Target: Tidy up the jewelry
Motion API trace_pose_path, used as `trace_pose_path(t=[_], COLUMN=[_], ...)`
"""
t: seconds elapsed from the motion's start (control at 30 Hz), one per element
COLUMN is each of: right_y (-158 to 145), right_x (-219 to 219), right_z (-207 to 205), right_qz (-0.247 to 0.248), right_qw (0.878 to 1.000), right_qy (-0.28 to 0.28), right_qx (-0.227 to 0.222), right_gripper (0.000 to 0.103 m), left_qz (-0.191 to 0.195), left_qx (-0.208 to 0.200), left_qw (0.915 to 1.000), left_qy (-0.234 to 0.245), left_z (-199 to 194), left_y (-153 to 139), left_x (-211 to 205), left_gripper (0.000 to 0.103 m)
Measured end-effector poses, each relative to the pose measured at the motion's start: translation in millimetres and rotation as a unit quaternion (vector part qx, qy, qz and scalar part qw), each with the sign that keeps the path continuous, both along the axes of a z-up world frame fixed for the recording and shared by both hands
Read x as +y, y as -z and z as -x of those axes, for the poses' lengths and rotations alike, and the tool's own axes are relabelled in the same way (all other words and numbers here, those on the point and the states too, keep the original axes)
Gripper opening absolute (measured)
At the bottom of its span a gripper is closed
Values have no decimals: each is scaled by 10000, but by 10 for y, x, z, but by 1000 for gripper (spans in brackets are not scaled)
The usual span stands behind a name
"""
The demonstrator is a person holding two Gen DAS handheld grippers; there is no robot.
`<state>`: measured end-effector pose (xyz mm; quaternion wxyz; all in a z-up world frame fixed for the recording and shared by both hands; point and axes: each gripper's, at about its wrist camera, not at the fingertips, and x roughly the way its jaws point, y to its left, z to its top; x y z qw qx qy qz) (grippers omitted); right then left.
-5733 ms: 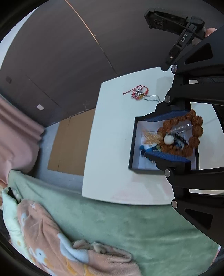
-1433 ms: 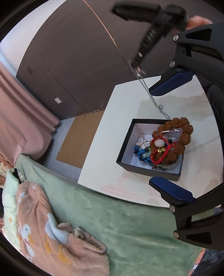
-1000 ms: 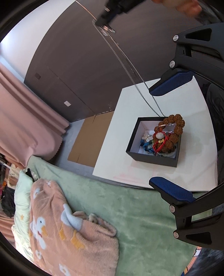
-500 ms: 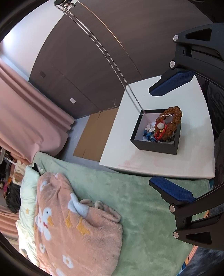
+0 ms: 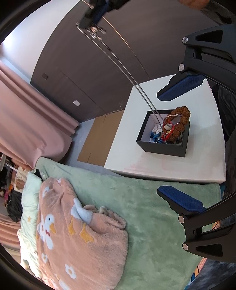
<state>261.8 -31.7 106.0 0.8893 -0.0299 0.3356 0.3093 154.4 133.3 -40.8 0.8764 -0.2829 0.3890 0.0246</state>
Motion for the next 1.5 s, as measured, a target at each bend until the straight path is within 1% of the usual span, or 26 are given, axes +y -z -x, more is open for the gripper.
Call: trace_pose_path(t=[0.07, 0.13, 0.17, 0.2, 0.23, 0.3, 0.4, 0.5, 0.53, 0.57, 0.6, 0.83, 0.87, 0.97, 1.0, 1.17, 1.27, 1.33, 1.37, 1.4, 1.47, 1.5], right_y=[124, 229, 302, 346, 390, 455, 520, 548, 556, 565, 571, 640, 653, 680, 690, 755, 805, 815, 817, 819, 814, 815], right_x=[19, 15, 12, -2, -36, -130, -256, -412, -468, -539, -584, -975, -1035, -1191, -1234, -1515, -1650, -1718, -1778, -1824, -1911, -1932], right_z=[-21, -50, -68, -72, -69, -37, -4, 51, 74, 102, 122, 368, 413, 540, 583, 896, 1049, 1118, 1153, 1175, 1240, 1275], right_qz=[103, 163, 204, 236, 255, 252, 189, 186, 170, 146, 132, 75, 66, 5, -10, -142, -115, -113, -137, -142, -177, -189], right_qw=[9999, 9992, 9985, 9981, 9980, 9983, 9977, 9976, 9975, 9974, 9973, 9966, 9965, 9960, 9959, 9944, 9928, 9915, 9899, 9884, 9862, 9860], right_qy=[-14, -67, -100, -88, -38, 53, 78, 191, 231, 274, 308, 562, 597, 716, 757, 966, 1129, 1246, 1362, 1464, 1611, 1626], right_qx=[136, 359, 503, 566, 573, 516, 642, 646, 650, 656, 648, 590, 583, 531, 501, 406, 390, 364, 370, 385, 343, 316], right_gripper=[14, 17, 31, 47, 51, 52, 52, 53, 55, 61, 65, 65, 67, 81, 82, 82, 82, 83, 87, 95, 100, 100], left_qz=[-22, -48, -61, -68, -82, -125, -185, -273, -309, -341, -384, -671, -704, -784, -800, -873, -815, -834, -849, -859, -901, -925], left_qx=[2, 2, -11, -24, -43, -78, -151, -228, -250, -273, -304, -424, -433, -476, -488, -554, -598, -657, -688, -722, -826, -879], left_qw=[10000, 10000, 10000, 10000, 10000, 9999, 9997, 9993, 9991, 9989, 9987, 9962, 9959, 9947, 9944, 9931, 9934, 9928, 9923, 9916, 9899, 9890], left_qy=[-1, 6, 15, 21, 28, 33, 52, 107, 124, 145, 172, 360, 374, 460, 479, 545, 542, 551, 590, 636, 717, 748], left_z=[5, 21, 32, 40, 52, 76, 112, 161, 182, 202, 234, 436, 463, 552, 576, 733, 843, 909, 935, 951, 995, 1014], left_y=[-3, -9, -16, -22, -29, -52, -103, -175, -199, -221, -250, -399, -412, -459, -472, -505, -505, -514, -522, -535, -573, -591], left_x=[-8, -13, -22, -25, -33, -53, -99, -174, -204, -234, -274, -550, -583, -697, -729, -847, -881, -903, -922, -941, -980, -998], left_gripper=[95, 95, 95, 95, 95, 95, 95, 95, 95, 95, 95, 95, 95, 95, 95, 95, 96, 99, 99, 100, 103, 103])
